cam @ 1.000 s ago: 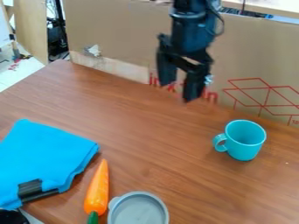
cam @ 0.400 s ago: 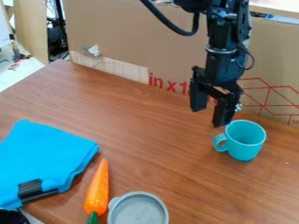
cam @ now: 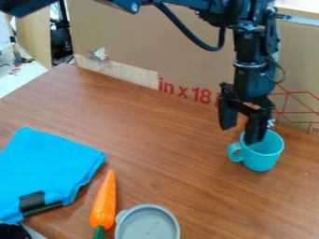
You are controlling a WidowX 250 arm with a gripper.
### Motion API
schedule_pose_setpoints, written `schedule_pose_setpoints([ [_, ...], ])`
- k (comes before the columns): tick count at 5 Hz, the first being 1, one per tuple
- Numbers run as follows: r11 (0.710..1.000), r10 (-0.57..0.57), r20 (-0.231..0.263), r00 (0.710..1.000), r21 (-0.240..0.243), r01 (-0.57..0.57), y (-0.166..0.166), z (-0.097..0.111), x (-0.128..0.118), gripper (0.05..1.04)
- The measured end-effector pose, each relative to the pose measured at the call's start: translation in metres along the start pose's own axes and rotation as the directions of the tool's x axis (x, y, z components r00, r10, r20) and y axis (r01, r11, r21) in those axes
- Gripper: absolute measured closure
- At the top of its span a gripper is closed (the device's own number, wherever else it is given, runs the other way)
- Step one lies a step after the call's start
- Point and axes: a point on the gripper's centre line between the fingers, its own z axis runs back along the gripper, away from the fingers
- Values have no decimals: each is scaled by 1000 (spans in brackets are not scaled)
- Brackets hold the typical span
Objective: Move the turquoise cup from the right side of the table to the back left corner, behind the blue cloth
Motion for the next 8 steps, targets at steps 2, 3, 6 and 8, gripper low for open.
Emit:
schedule_pose_setpoints([
  [2, 997, 45, 31, 999, -70, -42, -12, -3, 12, 83],
  [3, 996, 92, -7, 996, -20, -92, -2, -8, 10, 139],
  [6, 992, 113, -19, 993, -55, -113, 3, -24, 5, 928],
  [8, 995, 92, 83, 992, -36, -89, -1, 34, -17, 991],
])
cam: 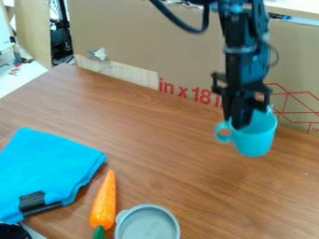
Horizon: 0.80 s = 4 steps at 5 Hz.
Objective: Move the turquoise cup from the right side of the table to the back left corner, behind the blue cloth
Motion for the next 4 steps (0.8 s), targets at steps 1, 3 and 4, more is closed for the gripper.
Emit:
schedule_pose_setpoints([
  [1, 983, 168, 121, 978, 50, -175, 34, 47, -29, 991],
  [3, 816, 532, 218, 818, 127, -564, 102, 86, -91, 991],
  [4, 703, 665, 239, 707, 118, -701, 142, 92, -128, 991],
])
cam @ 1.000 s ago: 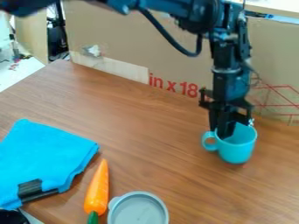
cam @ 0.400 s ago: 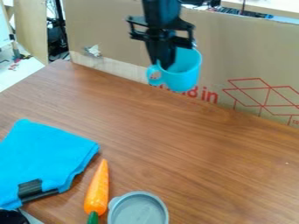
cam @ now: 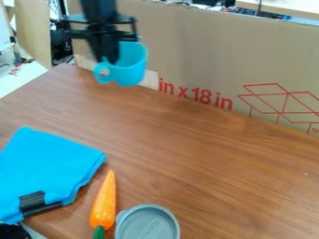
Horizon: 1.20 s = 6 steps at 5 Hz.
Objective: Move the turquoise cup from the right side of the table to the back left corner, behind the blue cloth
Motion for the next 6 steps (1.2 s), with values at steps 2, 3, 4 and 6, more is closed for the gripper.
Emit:
schedule_pose_setpoints([
  [2, 983, 181, -22, 983, 19, -181, 93, -33, 16, 991],
  [3, 964, 263, -32, 964, 59, -261, 137, -58, 34, 991],
  [4, 942, 331, -72, 941, 80, -325, 183, -86, 44, 991],
  [6, 944, 329, -143, 934, 91, -318, 208, -109, 45, 991],
])
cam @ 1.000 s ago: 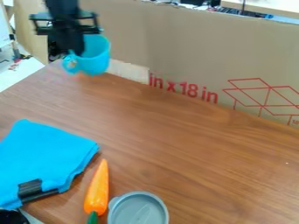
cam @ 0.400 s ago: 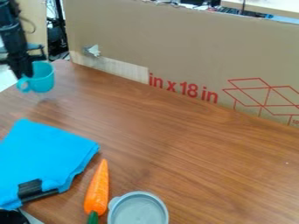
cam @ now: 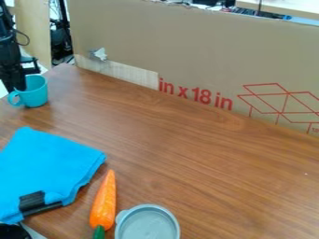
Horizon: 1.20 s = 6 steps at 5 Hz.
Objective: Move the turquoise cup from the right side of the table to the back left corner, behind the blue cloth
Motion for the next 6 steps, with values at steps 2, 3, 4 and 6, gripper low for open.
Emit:
schedule_pose_setpoints([
  [2, 997, -11, -29, 1000, -82, 9, -13, -3, -8, 777],
  [3, 994, 11, -28, 1000, -107, -13, -17, 3, -6, 488],
  [4, 994, 16, -15, 1000, -112, -18, -20, 16, -4, 190],
  [6, 984, -176, 48, 983, -32, 178, -80, 81, -49, 82],
])
